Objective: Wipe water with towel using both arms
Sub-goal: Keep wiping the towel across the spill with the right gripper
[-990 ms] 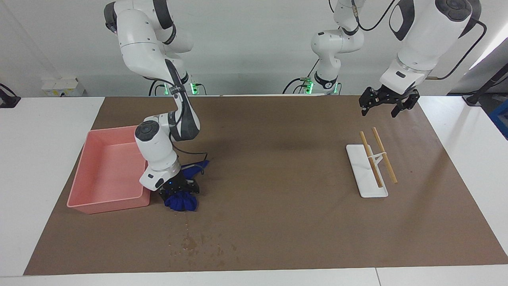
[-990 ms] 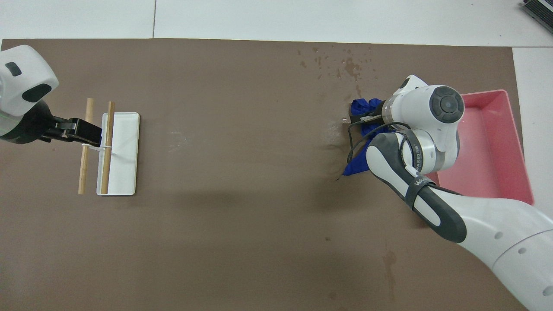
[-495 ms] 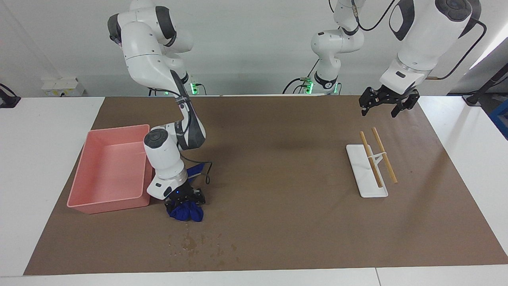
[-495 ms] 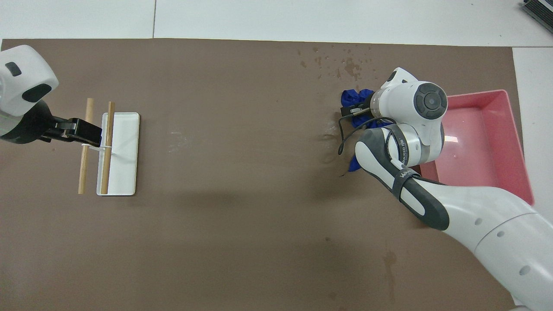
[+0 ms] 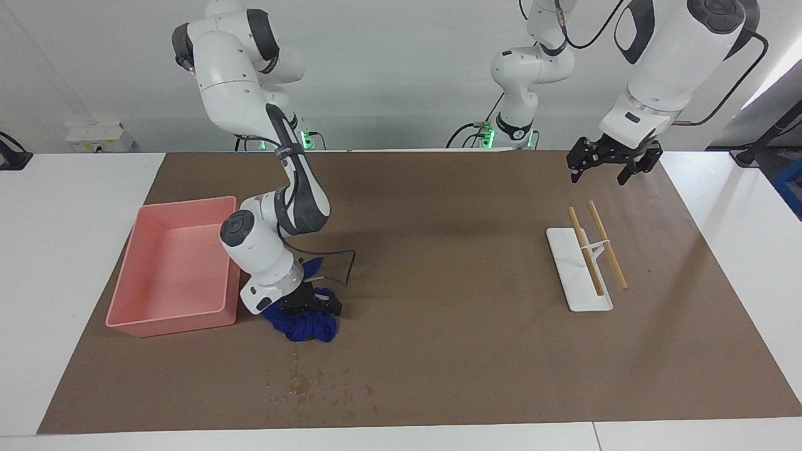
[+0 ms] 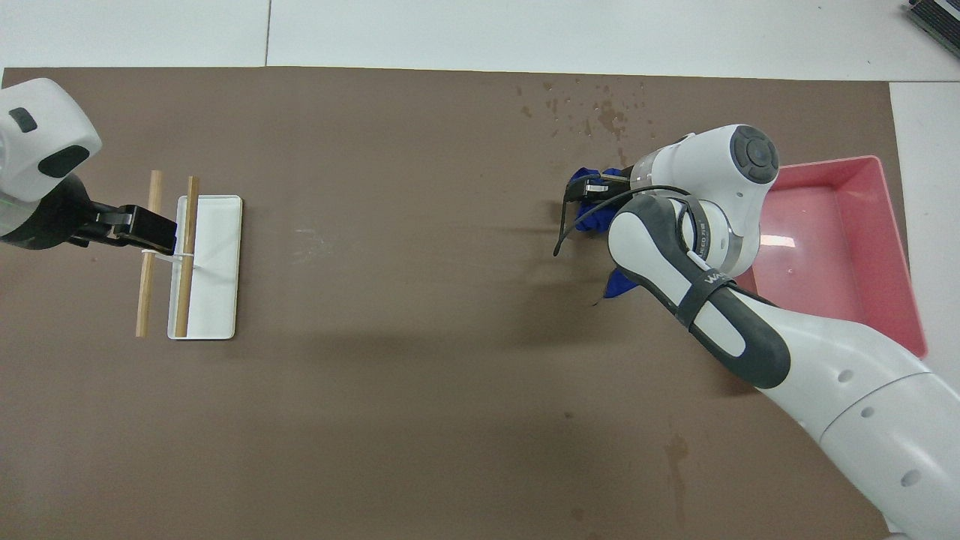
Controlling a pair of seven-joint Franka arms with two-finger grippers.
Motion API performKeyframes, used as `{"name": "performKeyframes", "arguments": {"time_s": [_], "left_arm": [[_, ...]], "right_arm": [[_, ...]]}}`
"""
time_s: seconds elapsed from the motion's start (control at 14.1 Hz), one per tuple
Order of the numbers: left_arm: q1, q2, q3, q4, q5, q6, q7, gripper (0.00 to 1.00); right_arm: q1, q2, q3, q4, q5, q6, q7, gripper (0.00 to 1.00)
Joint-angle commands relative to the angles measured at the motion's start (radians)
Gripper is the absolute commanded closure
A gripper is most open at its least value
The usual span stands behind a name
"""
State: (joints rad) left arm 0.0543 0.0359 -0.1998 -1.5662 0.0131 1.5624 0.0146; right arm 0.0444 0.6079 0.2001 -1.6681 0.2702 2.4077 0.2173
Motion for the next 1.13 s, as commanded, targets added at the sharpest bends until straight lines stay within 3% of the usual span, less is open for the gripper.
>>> {"name": "performKeyframes", "arguments": {"time_s": [0.0, 0.35, 0.64, 0.85, 1.06], "left_arm": [[0.004, -0.021, 0.002, -0.023, -0.001, 0.002, 0.007, 0.00], [0.004, -0.021, 0.002, -0.023, -0.001, 0.002, 0.007, 0.00], [0.004, -0.021, 0.002, -0.023, -0.001, 0.002, 0.007, 0.00], [0.004, -0.021, 0.002, -0.023, -0.001, 0.002, 0.007, 0.00], [0.004, -0.021, 0.002, -0.023, -0.001, 0.002, 0.007, 0.00]], "right_arm": [[0.021, 0.009, 0.013, 0.013, 0.081, -0.041, 0.135, 1.00], [0.089, 0.009, 0.018, 0.037, 0.236, -0.018, 0.332, 1.00], [0.121, 0.010, 0.016, 0.067, 0.224, -0.016, 0.418, 1.00], [0.080, -0.005, 0.013, 0.125, 0.022, -0.166, 0.376, 1.00], [0.069, -0.077, 0.005, 0.159, -0.008, -0.344, 0.370, 1.00]]}}
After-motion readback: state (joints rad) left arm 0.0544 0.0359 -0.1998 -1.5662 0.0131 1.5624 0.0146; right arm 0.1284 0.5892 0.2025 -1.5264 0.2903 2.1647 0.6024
